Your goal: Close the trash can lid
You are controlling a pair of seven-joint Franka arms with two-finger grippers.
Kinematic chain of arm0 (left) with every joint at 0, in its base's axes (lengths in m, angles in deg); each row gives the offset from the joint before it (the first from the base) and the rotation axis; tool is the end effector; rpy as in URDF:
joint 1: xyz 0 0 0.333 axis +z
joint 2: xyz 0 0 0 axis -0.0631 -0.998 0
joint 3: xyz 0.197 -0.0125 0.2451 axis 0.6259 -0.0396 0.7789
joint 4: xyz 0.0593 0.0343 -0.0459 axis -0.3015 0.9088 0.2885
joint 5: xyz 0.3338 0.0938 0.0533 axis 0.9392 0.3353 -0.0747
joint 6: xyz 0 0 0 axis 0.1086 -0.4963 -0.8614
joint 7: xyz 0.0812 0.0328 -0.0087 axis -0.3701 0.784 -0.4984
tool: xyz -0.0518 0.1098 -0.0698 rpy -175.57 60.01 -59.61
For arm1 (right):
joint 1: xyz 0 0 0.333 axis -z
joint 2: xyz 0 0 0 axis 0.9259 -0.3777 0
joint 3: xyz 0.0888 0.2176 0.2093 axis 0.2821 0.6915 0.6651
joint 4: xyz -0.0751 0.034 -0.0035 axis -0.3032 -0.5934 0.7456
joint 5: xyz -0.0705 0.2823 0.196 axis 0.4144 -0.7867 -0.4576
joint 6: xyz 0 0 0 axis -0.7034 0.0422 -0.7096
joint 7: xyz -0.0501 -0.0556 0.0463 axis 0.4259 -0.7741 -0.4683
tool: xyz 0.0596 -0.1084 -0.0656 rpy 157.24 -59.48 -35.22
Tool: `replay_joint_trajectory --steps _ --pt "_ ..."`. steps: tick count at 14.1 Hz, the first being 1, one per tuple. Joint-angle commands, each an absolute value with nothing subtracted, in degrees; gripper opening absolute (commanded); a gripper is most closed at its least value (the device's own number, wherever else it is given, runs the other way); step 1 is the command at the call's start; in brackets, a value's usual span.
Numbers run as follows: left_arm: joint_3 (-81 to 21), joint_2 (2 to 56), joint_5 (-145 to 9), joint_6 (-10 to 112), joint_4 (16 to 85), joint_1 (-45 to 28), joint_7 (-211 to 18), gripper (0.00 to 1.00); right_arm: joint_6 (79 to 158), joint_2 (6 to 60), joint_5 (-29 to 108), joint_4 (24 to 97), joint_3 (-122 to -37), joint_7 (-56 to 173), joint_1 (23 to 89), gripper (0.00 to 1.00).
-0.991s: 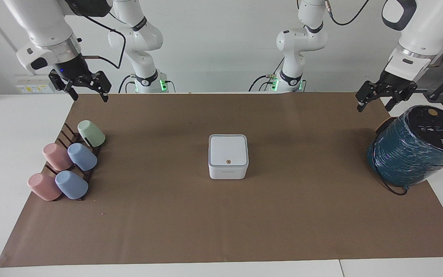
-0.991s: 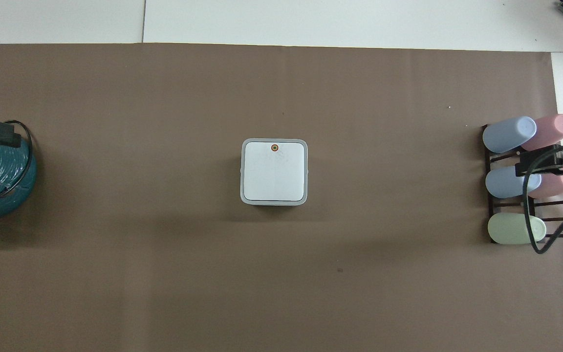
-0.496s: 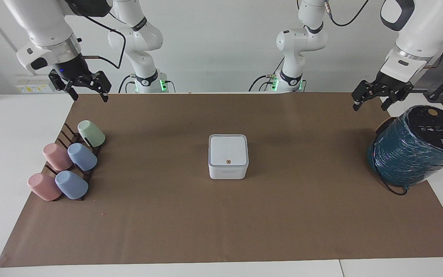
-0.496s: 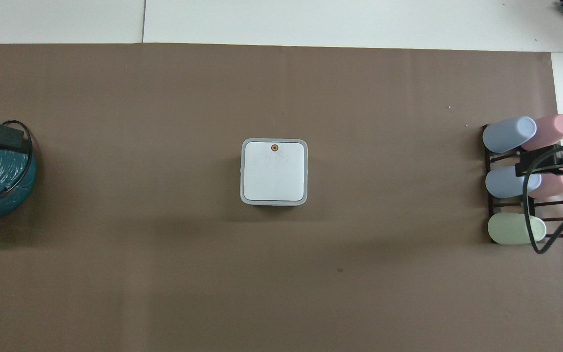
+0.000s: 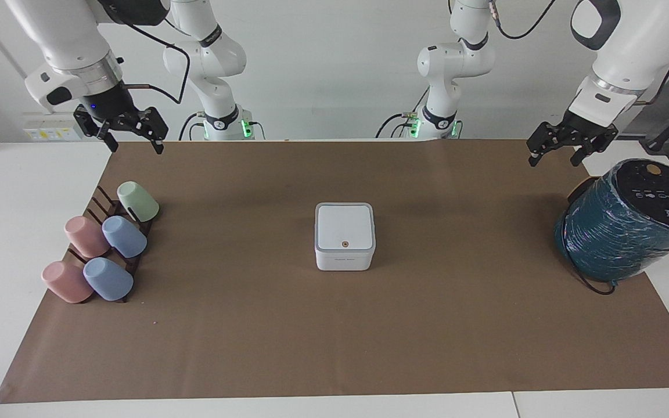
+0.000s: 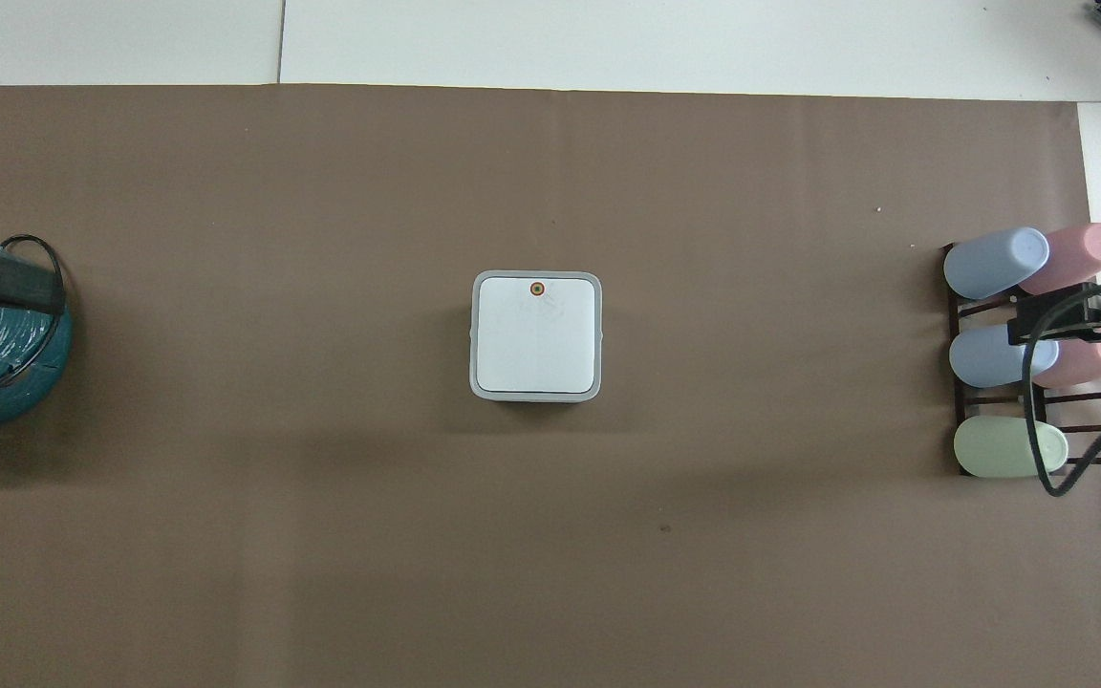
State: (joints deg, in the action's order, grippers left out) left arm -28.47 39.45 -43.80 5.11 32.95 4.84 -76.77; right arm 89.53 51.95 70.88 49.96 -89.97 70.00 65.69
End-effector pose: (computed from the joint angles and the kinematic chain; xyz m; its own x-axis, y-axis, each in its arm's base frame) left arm 0.5126 -0.0009 0.5854 0.9974 -0.0694 0.0208 -0.0697 -0.9975 0.0137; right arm 0.4879 -0.0124 0.5974 0.9963 -0.0844 -0.0158 -0.0843 -0.9964 0.0117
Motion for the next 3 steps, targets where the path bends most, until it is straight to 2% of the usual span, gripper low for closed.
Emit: replay_joint_trajectory --steps 1,3 --pt "-28.61 41.04 -43.19 5.27 34.61 4.85 -76.53 1.00 90.01 52.62 71.04 50.34 -89.74 70.40 65.70 1.00" --pt "-28.61 41.04 -43.19 5.36 34.61 4.85 -76.44 1.00 90.01 52.62 71.04 50.34 -89.74 70.40 65.70 1.00"
